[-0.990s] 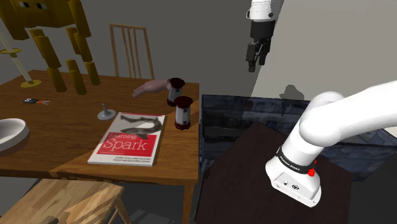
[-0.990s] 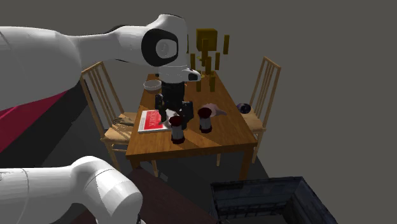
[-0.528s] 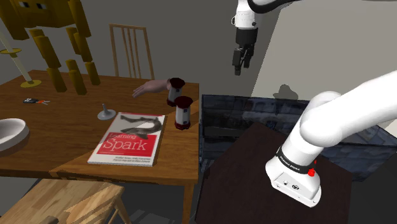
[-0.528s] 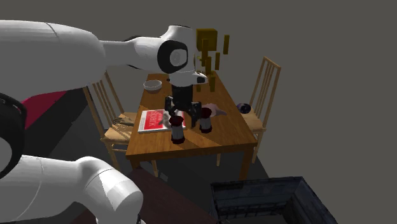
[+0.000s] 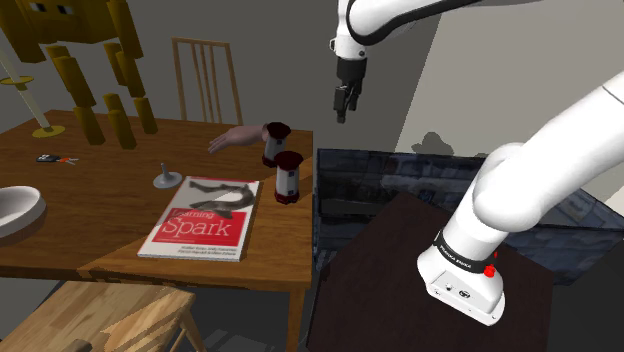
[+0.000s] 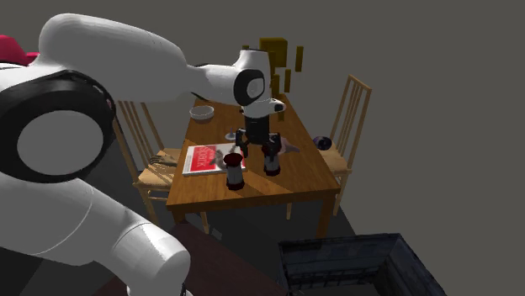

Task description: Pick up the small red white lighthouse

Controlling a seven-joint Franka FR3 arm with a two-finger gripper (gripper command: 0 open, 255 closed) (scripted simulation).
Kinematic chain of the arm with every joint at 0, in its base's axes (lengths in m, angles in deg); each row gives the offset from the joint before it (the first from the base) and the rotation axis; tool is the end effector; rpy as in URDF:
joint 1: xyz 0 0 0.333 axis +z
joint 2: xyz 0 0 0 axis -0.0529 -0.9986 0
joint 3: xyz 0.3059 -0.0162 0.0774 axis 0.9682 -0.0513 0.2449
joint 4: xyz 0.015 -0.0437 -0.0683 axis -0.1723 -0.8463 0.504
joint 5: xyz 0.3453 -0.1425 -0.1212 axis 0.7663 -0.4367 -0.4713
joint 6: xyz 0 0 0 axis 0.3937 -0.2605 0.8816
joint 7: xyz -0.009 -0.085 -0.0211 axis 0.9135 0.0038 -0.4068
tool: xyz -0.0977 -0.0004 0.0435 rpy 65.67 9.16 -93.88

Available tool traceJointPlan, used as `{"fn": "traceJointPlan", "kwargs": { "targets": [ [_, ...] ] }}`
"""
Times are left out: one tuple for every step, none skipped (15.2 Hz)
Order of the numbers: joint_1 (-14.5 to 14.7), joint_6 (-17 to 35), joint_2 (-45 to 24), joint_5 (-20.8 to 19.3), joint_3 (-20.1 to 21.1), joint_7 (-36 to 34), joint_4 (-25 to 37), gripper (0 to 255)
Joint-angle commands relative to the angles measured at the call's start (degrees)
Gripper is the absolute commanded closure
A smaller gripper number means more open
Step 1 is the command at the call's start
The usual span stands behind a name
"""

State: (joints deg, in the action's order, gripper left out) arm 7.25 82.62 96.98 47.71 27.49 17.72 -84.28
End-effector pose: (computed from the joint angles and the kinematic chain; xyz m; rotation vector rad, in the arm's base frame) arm 0.4317 -0.0055 0.4742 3.0511 0.4092 -0.0895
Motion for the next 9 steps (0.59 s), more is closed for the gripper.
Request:
{"fn": "traceJointPlan", "kwargs": {
  "targets": [
    [0.7,3.1,-3.9,0.1,0.0,1.4,1.9,0],
    [0.9,4.5,-5.8,0.2,0.0,2.1,2.9,0],
    [1.2,5.9,-7.7,0.3,0.1,2.8,3.9,0],
    [1.5,7.2,-9.6,0.4,0.1,3.6,5.1,0],
    [1.7,8.4,-11.6,0.5,0.2,4.3,6.2,0],
    [1.9,9.5,-13.5,0.6,0.2,5.0,7.5,0],
    [2.1,10.6,-15.4,0.7,0.4,5.7,8.8,0],
    [2.4,11.6,-17.3,0.9,0.5,6.4,10.2,0],
    [2.6,12.6,-19.2,1.0,0.6,7.1,11.6,0]
  ]
}}
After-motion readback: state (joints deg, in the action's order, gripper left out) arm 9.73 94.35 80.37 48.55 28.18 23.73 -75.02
